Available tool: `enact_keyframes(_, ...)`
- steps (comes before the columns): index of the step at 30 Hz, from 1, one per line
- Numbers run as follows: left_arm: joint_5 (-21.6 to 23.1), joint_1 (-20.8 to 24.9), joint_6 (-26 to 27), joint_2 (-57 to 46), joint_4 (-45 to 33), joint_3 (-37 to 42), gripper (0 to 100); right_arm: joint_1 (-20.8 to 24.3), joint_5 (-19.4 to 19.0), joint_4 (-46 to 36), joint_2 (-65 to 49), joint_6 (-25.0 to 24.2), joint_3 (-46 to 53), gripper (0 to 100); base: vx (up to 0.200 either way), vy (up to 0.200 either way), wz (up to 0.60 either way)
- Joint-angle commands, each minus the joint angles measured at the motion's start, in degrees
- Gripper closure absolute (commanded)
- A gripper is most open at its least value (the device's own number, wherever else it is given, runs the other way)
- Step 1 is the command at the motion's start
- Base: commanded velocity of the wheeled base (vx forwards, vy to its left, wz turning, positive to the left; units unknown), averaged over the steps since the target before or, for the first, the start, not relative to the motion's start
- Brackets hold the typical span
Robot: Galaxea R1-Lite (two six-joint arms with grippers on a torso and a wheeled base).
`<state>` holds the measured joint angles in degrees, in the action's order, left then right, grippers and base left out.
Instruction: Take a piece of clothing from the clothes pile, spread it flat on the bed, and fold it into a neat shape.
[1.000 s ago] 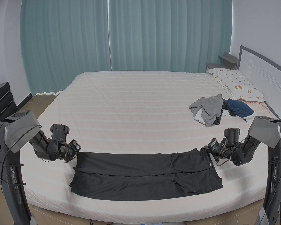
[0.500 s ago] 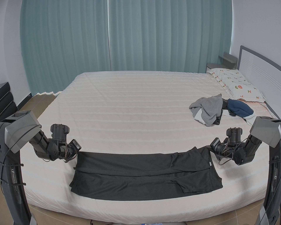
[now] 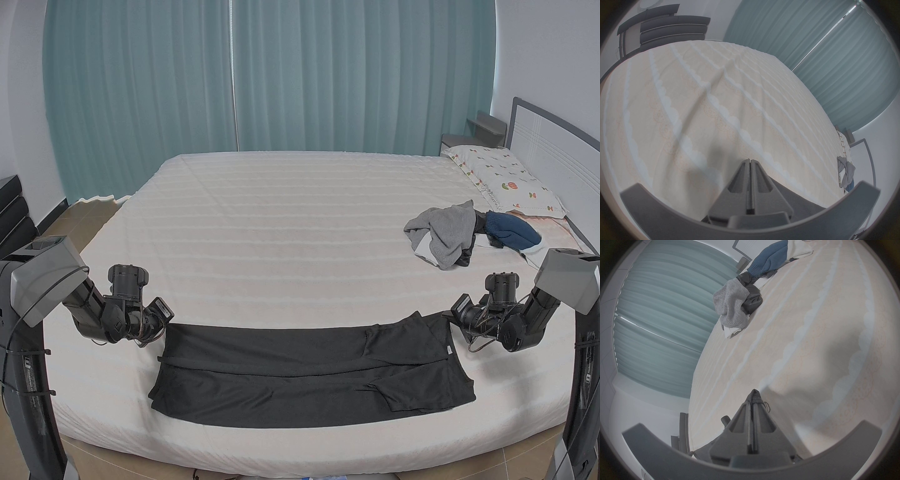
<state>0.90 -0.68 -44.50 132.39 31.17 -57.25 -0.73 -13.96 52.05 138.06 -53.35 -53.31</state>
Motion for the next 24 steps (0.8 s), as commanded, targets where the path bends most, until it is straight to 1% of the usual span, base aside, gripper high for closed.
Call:
enact_keyframes(1,0.1,0.0,-0.1,0.1,0.0,-0.1,100,-0.1,0.0,-0.1,0.5,0.0,-0.3,100,0.000,0.000,0.00)
enact_keyframes(5,0.3,0.0,-0.1,0.1,0.0,-0.1,100,0.1,-0.1,-0.1,0.6,0.0,-0.2,100,0.000,0.000,0.00)
enact_keyframes(6,0.4,0.0,-0.1,0.1,0.0,-0.1,0,0.3,0.0,-0.1,0.6,0.0,-0.2,0,0.000,0.000,0.00)
enact_keyframes(11,0.5,0.1,-0.5,-0.3,0.1,-0.1,0,0.2,-0.3,0.4,-0.6,0.0,0.7,0,0.000,0.000,0.00)
enact_keyframes(13,1.1,0.0,-2.0,-0.6,0.1,0.1,0,-0.1,-0.5,0.5,-1.7,0.0,1.4,0,0.000,0.000,0.00)
enact_keyframes(15,2.7,-0.2,-3.4,-1.9,0.0,0.9,0,-0.2,-0.8,0.6,-3.5,-0.2,2.9,0,0.000,0.000,0.00)
enact_keyframes(18,6.5,-0.3,-3.8,-5.3,0.2,5.7,0,-0.4,-1.5,0.6,-6.0,-0.3,5.4,0,0.000,0.000,0.00)
enact_keyframes(19,6.7,-0.3,-3.8,-5.5,0.2,6.0,0,-0.3,-1.6,0.6,-6.1,-0.2,5.6,0,0.000,0.000,0.00)
enact_keyframes(21,9.7,-0.2,-3.6,-8.4,0.6,10.8,0,-0.1,-1.9,0.5,-7.6,-0.2,7.4,0,0.000,0.000,0.00)
enact_keyframes(24,9.5,0.2,-2.8,-9.3,0.6,14.7,0,0.4,-1.9,0.3,-8.7,-0.2,9.0,0,0.000,0.000,0.00)
